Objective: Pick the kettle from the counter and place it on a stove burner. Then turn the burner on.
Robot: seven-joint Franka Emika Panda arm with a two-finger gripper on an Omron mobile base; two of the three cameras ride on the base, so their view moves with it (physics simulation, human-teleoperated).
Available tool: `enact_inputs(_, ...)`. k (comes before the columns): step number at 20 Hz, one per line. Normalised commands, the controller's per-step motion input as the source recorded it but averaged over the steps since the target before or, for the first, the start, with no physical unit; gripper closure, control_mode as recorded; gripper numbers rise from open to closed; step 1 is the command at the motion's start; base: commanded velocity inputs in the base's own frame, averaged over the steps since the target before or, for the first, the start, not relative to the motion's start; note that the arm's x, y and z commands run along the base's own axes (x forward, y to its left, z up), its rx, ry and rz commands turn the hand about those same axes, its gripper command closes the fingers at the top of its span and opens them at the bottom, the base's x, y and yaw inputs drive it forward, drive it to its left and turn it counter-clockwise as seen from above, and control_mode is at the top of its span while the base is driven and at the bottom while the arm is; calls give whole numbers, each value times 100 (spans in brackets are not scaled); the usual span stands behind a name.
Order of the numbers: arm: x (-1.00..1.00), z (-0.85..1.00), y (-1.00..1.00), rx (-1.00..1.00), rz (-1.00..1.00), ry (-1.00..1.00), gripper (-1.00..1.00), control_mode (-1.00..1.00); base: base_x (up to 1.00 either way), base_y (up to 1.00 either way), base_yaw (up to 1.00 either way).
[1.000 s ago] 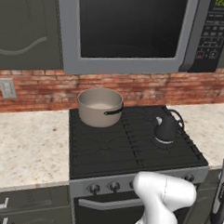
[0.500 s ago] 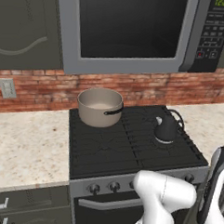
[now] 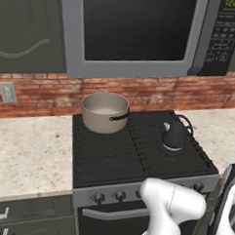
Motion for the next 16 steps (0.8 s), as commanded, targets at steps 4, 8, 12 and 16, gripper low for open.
enact_inputs(4,-66,-64,-1,19,-2,-30,-100,-100,0,0,0)
enact_inputs(8,-68,-14,0,20,0,-51,-100,-100,0,0,0)
enact_inputs(12,-67,-11,0,25,0,-66,-100,-100,0,0,0)
enact_inputs(16,-34,16,8,25,-5,-72,-100,-100,0,0,0)
